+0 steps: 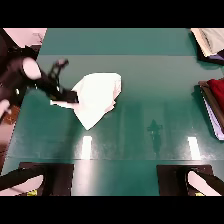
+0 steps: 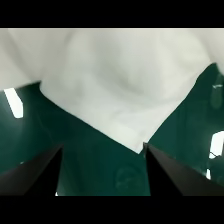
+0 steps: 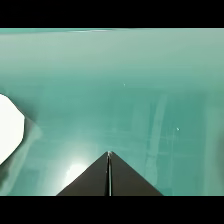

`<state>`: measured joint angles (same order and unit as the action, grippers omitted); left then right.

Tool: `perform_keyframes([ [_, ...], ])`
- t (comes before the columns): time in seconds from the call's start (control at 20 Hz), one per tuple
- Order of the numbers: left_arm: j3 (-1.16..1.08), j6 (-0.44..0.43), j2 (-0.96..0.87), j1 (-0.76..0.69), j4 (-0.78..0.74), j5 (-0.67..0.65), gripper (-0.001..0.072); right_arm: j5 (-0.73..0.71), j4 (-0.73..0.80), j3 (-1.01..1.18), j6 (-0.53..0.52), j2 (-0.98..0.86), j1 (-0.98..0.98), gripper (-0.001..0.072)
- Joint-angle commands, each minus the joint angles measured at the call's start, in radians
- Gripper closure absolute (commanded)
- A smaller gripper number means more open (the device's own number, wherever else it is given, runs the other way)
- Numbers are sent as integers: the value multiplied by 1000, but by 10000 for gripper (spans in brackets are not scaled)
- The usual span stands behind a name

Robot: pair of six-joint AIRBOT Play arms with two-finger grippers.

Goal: Fold the shirts.

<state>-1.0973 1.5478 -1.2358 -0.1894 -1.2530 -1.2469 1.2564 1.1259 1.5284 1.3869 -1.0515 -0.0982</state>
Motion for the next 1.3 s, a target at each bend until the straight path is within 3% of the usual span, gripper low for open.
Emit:
perform_keyframes([
  [0.0,382,36,136,8,137,198,123,-1,-1,-5,0,0,1,689],
  [0.25,575,8,191,8,418,370,123,2,-1,-5,0,0,1,689],
  [0.6,610,-31,177,7,554,505,124,3,-2,-5,0,0,1,689],
  [0.85,610,-71,98,7,640,513,126,3,-10,-5,0,0,1,689],
  [0.95,609,-124,89,7,701,523,391,4,-10,-5,0,0,1,689],
  [1.0,609,-146,90,8,739,534,467,3,-10,-5,0,0,1,689],
  [1.05,603,-166,92,8,771,534,476,3,-10,-5,0,0,1,689],
  [1.15,545,-196,98,8,779,489,686,3,-10,-5,0,0,1,689],
  [1.25,424,-224,127,8,767,414,687,3,-19,-5,0,-1,1,689],
])
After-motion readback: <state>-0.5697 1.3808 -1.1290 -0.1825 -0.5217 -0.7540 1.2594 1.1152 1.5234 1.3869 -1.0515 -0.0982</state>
